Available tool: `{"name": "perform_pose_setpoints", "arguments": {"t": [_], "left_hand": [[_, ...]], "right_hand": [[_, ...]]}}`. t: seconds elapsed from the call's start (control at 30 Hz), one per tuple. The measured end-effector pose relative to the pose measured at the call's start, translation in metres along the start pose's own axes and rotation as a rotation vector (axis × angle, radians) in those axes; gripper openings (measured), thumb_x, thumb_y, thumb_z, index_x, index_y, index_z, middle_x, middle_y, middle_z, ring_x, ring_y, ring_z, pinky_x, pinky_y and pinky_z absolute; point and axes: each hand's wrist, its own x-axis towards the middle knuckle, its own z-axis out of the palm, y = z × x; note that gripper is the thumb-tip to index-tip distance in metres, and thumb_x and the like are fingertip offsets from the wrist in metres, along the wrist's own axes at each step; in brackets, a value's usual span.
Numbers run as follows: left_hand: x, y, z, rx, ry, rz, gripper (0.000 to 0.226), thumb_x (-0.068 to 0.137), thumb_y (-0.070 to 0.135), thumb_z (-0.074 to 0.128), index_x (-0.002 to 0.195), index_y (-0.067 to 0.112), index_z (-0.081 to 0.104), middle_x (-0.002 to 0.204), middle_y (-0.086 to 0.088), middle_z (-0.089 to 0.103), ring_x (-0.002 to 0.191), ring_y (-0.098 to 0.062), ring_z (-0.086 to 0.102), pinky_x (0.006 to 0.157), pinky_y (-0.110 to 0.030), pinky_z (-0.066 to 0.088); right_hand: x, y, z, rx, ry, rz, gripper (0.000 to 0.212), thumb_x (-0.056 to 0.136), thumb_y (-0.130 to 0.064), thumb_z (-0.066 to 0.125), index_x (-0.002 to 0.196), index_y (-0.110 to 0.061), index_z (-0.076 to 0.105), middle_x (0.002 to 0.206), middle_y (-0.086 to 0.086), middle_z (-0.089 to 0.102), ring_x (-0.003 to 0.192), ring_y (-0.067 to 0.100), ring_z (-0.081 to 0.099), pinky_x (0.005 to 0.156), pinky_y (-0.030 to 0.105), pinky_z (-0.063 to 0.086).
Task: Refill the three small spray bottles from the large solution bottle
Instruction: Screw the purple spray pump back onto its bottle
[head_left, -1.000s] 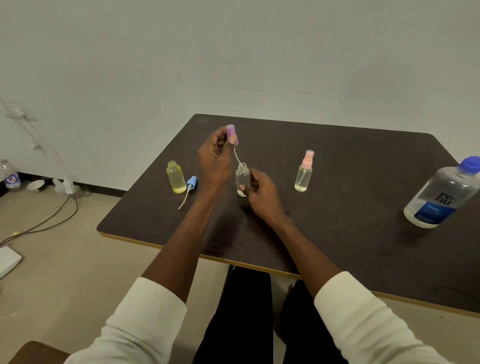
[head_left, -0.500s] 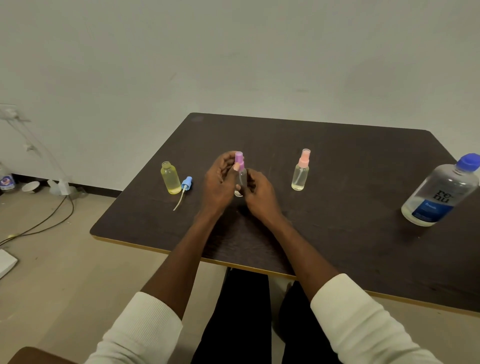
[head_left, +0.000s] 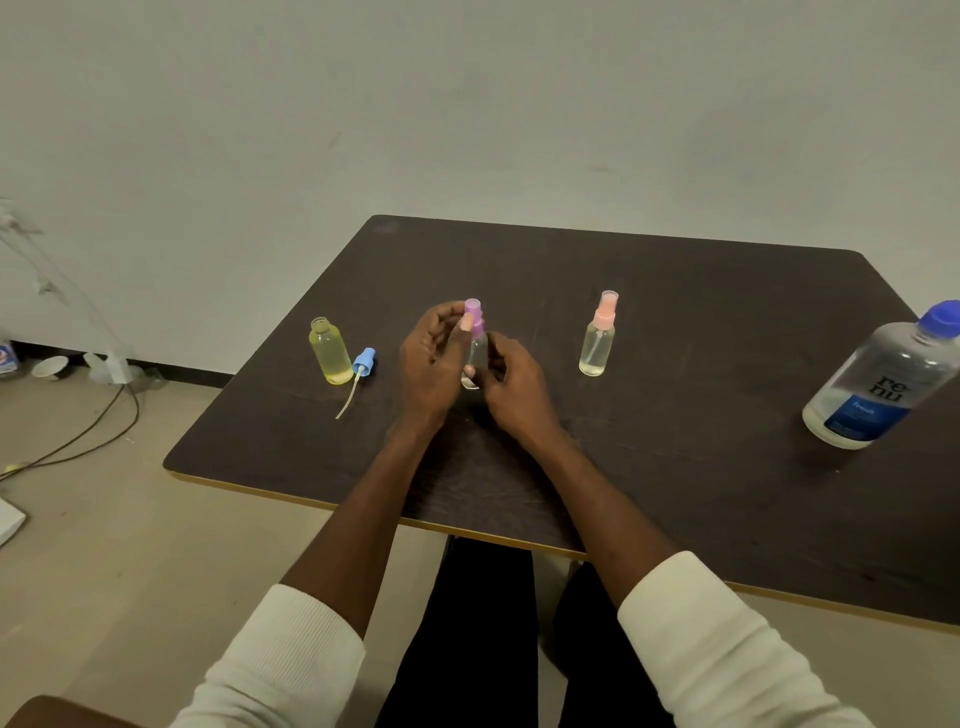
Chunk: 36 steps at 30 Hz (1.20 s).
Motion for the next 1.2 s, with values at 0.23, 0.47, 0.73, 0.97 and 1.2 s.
{"name": "perform_pose_setpoints", "arguments": {"t": [0.23, 0.47, 0.73, 0.97, 1.2], "left_hand": [[0.0000, -0.0044, 0.0064, -0.042, 0.060, -0.016, 0.018, 0.096, 0.016, 0.070, 0.112, 0.010, 0.066, 0.106, -0.011, 0.074, 0.101, -0.026, 0.073, 0.089, -0.038, 0.059], [-0.0027, -0.0043, 0.0080, -0.047, 0.069, -0.035, 0.019, 0.096, 0.014, 0.069, 0.113, 0.006, 0.066, 0.104, -0.009, 0.074, 0.099, -0.018, 0.073, 0.085, -0.028, 0.057], [-0.0032, -0.0062, 0.0057, -0.034, 0.073, -0.031, 0.012, 0.103, 0.016, 0.057, 0.107, 0.008, 0.066, 0.103, -0.009, 0.074, 0.099, -0.024, 0.073, 0.072, -0.020, 0.057], [-0.0031, -0.0014, 0.0071, -0.070, 0.071, -0.041, 0.012, 0.101, 0.016, 0.062, 0.112, 0.011, 0.060, 0.106, -0.004, 0.073, 0.103, -0.025, 0.072, 0.076, -0.023, 0.059], [-0.0036, -0.0017, 0.0064, -0.044, 0.058, -0.039, 0.019, 0.096, 0.031, 0.068, 0.109, 0.017, 0.070, 0.105, -0.008, 0.075, 0.100, -0.020, 0.073, 0.087, -0.032, 0.058]], "right_hand": [[-0.0009, -0.0003, 0.0007, 0.003, 0.005, -0.017, 0.034, 0.087, -0.023, 0.061, 0.121, -0.019, 0.061, 0.103, 0.005, 0.065, 0.094, 0.021, 0.063, 0.082, 0.046, 0.055], [-0.0004, 0.0008, -0.0001, 0.013, 0.009, -0.002, 0.033, 0.089, -0.016, 0.064, 0.122, -0.017, 0.060, 0.103, 0.004, 0.064, 0.094, 0.017, 0.063, 0.083, 0.042, 0.055], [0.0005, 0.0003, 0.0012, 0.007, 0.000, 0.006, 0.032, 0.086, -0.020, 0.066, 0.118, -0.022, 0.062, 0.102, 0.002, 0.065, 0.095, 0.018, 0.063, 0.084, 0.044, 0.055], [0.0002, -0.0010, 0.0022, -0.008, 0.002, -0.001, 0.030, 0.086, -0.026, 0.062, 0.115, -0.022, 0.062, 0.100, 0.003, 0.065, 0.092, 0.019, 0.063, 0.081, 0.044, 0.054], [-0.0005, -0.0025, -0.0003, -0.003, 0.009, 0.013, 0.036, 0.087, -0.015, 0.066, 0.123, -0.018, 0.060, 0.103, 0.008, 0.064, 0.091, 0.022, 0.062, 0.083, 0.042, 0.054]]}}
